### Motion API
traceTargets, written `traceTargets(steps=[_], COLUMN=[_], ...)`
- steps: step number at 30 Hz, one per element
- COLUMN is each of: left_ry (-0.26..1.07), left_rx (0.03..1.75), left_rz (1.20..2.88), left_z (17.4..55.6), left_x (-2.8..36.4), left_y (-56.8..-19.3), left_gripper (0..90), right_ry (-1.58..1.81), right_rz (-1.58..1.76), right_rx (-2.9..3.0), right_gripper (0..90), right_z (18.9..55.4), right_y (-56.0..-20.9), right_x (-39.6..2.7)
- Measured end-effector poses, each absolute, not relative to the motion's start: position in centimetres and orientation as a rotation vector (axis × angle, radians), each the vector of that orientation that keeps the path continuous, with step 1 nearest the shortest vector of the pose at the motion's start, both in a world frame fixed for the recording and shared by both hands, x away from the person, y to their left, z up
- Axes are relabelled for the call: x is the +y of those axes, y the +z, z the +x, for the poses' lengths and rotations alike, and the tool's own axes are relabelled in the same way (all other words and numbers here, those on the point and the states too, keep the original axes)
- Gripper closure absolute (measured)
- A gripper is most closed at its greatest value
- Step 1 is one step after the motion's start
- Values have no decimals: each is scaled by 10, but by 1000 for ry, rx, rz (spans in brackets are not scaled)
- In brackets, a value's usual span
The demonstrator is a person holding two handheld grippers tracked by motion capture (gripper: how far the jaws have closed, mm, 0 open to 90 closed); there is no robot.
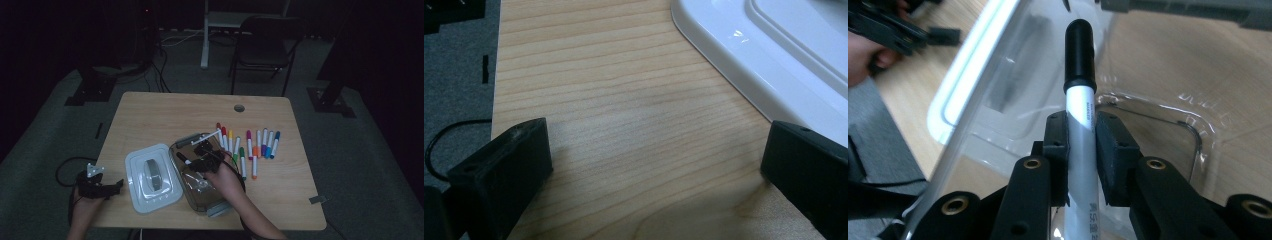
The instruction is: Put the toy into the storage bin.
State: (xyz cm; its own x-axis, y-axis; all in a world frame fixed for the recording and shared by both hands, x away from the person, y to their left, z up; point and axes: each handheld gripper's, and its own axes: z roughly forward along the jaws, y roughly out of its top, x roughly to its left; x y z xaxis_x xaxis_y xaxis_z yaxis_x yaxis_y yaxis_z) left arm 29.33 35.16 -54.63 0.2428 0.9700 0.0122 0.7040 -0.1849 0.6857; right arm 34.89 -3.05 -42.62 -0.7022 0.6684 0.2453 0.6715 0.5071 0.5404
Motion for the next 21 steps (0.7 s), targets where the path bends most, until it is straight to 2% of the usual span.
traceTargets(steps=[21], left_ry=[617], left_rx=[1523], left_rz=[1962], left_z=[293], left_x=[352], left_y=[-546], left_gripper=[5], right_ry=[-493], right_rz=[-1101], right_rx=[-2776], right_gripper=[763], right_z=[371], right_y=[-469], right_x=[0])
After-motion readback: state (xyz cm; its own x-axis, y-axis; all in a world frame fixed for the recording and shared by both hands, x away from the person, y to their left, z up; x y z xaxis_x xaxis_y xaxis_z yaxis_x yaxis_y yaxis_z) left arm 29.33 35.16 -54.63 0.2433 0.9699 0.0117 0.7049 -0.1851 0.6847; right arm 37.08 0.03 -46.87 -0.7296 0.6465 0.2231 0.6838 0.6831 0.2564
